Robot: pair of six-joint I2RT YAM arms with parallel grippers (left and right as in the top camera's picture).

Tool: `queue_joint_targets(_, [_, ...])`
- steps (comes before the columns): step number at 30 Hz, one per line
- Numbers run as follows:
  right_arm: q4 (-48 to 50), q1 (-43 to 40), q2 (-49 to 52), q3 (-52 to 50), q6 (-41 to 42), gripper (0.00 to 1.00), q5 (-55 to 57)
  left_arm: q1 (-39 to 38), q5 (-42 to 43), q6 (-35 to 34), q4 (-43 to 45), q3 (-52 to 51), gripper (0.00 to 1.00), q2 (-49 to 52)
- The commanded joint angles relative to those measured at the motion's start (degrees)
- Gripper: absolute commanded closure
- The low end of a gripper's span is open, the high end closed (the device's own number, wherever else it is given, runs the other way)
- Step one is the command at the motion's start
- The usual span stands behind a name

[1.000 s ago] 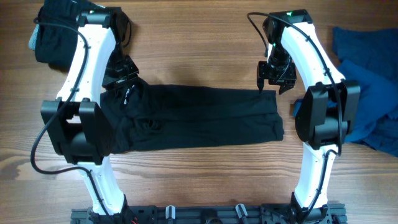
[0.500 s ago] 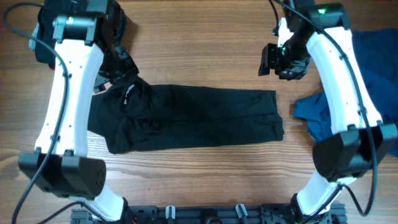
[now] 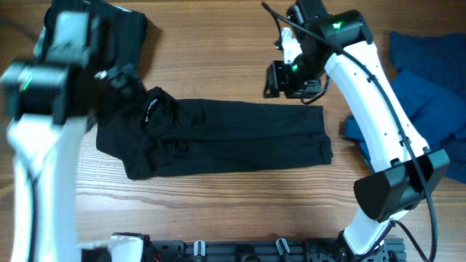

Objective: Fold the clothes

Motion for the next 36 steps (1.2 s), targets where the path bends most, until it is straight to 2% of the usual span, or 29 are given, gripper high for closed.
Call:
queue_joint_targets(1, [6.75, 5.42, -0.22, 0.11, 5.18, 0.43, -6.12, -0.15, -1.36, -2.75, -0.72, 0.66, 0.00, -5.46])
queue_joint_targets(2, [8.48, 6.32, -0.22, 0.11, 7.15, 0.43, -6.23, -0.15, -1.36, -2.75, -0.72, 0.66, 0.00, -6.14])
queue_joint_targets(5, [16.04, 10.19, 0.50, 0.09, 11.58, 0.55, -6.23, -0.15, -2.82, -5.51, -1.18, 0.66, 0.00, -7.67])
queue_joint_targets(6, [18.71, 11.61, 1.07, 0.09, 13.00, 0.61, -6.23, -0.15, -3.80, -6.73, -1.33, 0.66, 0.00, -8.00])
queue_joint_targets(8, [24.41, 14.40, 3.06, 0.09, 16.44, 0.80, -6.23, -0.15, -4.92, -8.24, -1.33, 0.66, 0.00, -8.63])
queue_joint_targets(9, [26.86, 15.61, 4.20, 0.09, 18.01, 0.91, -6.23, -0.15, -5.35, -8.98, -1.31, 0.66, 0.03, -8.98])
queue_joint_targets(10, [29.44, 16.85, 5.88, 0.09, 20.15, 0.96, -6.25, 0.15, -6.29, -10.08, -1.33, 0.66, 0.12, -9.57])
queue_joint_targets(14, [36.22, 19.17, 11.52, 0.09, 23.87, 0.96, -7.06, 2.49, -8.39, -11.32, -1.31, 0.66, 0.42, -12.33])
queue_joint_targets(16, [40.96, 19.89, 15.26, 0.09, 23.85, 0.96, -9.68, 4.44, -8.39, -11.30, -1.31, 0.66, 0.50, -14.32])
queue_joint_targets(23, [52.00, 20.35, 24.98, 0.11, 28.13, 0.96, -11.45, 6.97, -8.35, -11.26, -1.33, 0.66, 0.47, -20.06])
queue_joint_targets(26, [52.96, 20.26, 26.56, 0.11, 28.37, 0.96, -8.48, 6.97, -7.91, -11.23, -1.31, 0.66, 0.42, -21.55])
queue_joint_targets(30, [53.46, 20.26, 27.80, 0.11, 28.17, 0.96, -2.91, 6.97, -7.74, -11.23, -1.33, 0.66, 0.41, -22.45])
queue_joint_targets(36, [56.78, 20.26, 29.99, 0.11, 28.28, 0.96, -3.21, 6.97, -7.74, -11.21, -1.33, 0.66, 0.40, -22.47])
